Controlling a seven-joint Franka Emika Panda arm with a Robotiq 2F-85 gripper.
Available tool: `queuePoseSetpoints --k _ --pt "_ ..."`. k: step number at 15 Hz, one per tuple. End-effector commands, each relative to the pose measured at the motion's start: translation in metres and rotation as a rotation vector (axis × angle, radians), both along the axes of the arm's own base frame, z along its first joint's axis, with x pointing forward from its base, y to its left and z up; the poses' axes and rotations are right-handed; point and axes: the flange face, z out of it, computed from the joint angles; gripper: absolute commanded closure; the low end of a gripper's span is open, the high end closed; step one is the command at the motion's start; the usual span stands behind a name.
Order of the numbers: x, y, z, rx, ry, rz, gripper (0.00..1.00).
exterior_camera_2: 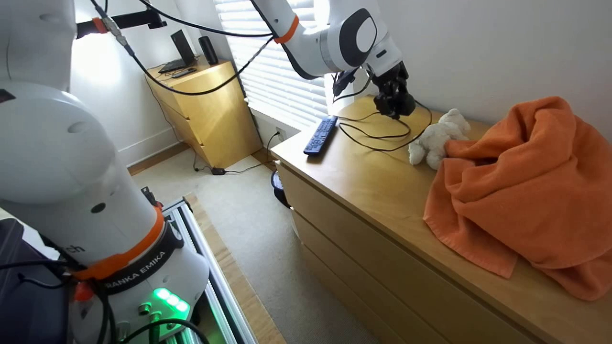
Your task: Move the alarm clock backwards
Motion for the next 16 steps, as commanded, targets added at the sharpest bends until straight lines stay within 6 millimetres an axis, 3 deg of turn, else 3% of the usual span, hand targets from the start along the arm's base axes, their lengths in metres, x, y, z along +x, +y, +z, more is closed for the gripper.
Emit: queuePoseSetpoints --k 1,9,12,13,16 --pt "0.030 -0.008 0.001 -0.008 -0.065 0.010 0.43" --pt "0.075 0.020 -0.023 0.042 -0.078 0.022 0.43" --pt "0.081 0.024 -0.028 0.044 -0.026 0.015 0.43" --pt "0.074 0.022 -0.025 0.035 -0.063 0.023 0.18" --pt "0.078 0.023 -0.029 0.034 -0.039 0.017 0.18"
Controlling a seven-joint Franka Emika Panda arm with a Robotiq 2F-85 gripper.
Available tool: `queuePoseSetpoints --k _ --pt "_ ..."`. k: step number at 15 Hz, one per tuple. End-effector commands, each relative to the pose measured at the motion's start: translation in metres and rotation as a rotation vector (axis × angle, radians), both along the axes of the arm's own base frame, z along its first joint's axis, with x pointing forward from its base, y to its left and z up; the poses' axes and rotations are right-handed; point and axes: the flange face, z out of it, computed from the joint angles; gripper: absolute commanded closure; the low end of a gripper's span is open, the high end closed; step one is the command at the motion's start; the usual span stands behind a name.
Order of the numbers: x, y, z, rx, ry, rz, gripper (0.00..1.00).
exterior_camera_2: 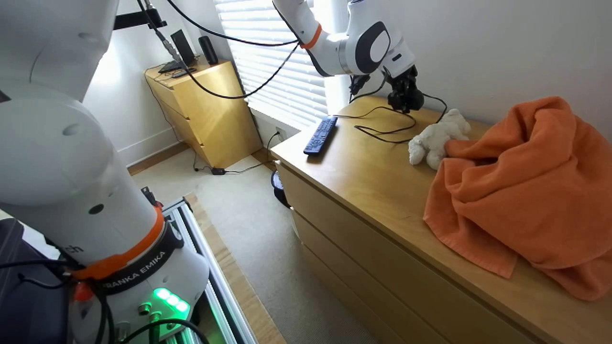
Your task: Move the alarm clock backwards
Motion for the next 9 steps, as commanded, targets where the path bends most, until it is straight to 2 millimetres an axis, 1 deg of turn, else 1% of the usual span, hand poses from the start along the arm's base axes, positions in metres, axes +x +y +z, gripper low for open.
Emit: queuePoseSetpoints --k 1,3,4,7,9 --pt "0.000 -0.001 0.000 0.001 0.000 0.001 0.18" --pt "0.001 -0.001 0.001 0.001 -0.001 0.000 0.18" --pt "0.005 -0.002 0.000 -0.005 -0.028 -0.001 0.43" --pt "0.015 0.001 0.004 0.010 -0.056 0.008 0.43" --pt "0.019 0.008 0.005 0.036 -0.046 0.034 0.43"
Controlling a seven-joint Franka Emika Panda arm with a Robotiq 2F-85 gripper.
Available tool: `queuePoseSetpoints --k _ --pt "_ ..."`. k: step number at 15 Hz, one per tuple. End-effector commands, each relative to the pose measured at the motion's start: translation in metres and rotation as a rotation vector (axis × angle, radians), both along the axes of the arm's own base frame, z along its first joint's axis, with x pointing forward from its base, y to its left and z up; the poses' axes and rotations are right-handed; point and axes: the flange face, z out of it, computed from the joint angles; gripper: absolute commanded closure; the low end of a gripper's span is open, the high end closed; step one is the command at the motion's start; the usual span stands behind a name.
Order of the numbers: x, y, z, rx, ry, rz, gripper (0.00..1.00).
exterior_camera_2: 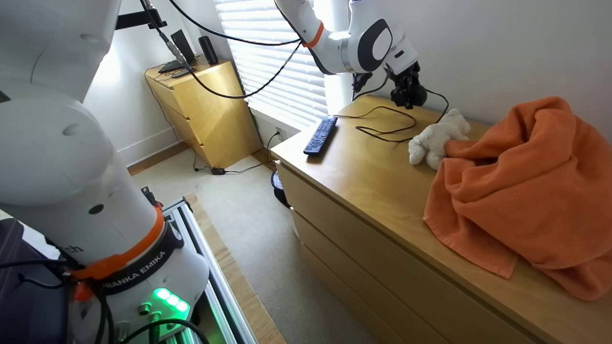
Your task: Move the alarm clock backwards
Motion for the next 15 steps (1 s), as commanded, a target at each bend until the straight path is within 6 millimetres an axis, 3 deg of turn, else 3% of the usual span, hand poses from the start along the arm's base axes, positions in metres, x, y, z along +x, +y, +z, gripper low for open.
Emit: queuePoseSetpoints --k 1,5,15 --pt "0.011 0.012 -0.004 0.044 -0.018 0.050 0.43" --pt "0.017 0.017 -0.017 0.043 -0.002 0.089 0.43" --pt "0.032 -0.025 -0.055 -0.018 0.020 0.016 0.43"
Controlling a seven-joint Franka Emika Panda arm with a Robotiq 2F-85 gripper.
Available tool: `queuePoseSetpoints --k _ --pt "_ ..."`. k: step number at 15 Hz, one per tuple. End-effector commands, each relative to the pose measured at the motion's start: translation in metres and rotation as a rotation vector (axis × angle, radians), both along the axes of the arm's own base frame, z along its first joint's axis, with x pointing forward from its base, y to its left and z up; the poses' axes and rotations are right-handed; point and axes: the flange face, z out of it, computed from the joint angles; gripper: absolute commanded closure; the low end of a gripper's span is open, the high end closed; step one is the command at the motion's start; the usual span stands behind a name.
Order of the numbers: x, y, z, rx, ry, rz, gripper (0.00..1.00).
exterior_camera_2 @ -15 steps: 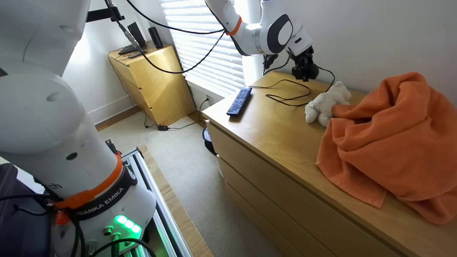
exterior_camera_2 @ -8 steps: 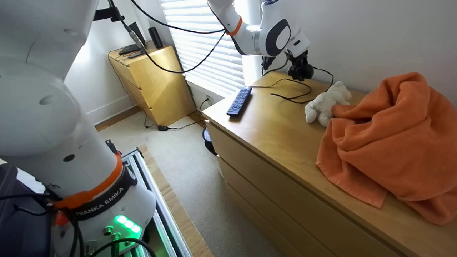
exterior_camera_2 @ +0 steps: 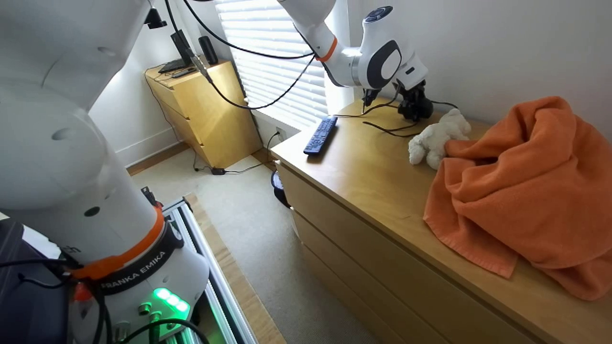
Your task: Move the alarm clock backwards
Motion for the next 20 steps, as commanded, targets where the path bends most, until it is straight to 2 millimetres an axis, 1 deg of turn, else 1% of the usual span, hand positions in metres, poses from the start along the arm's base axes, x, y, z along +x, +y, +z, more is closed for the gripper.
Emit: queuePoseSetpoints --k 1,5,9,10,12,16,18,20 --pt "0.011 -0.012 -0.007 -0.003 -0.004 -0.032 0.43" --pt "0.018 -0.023 -0.003 0.010 -0.013 -0.074 0.43" --pt "0.017 -0.032 -0.003 0.002 0.044 -0.103 0.43" --pt "0.018 -0.033 -0.003 -0.001 0.048 -0.104 0.05" --pt "0.018 -0.033 -0.001 0.003 0.060 -0.105 0.00" --pt "0.014 -0.027 0.012 0.009 0.075 -0.100 0.00" --pt "0.008 -0.022 0.026 0.013 0.119 -0.112 0.00" --pt "-0.004 -0.018 0.049 0.016 0.184 -0.114 0.00"
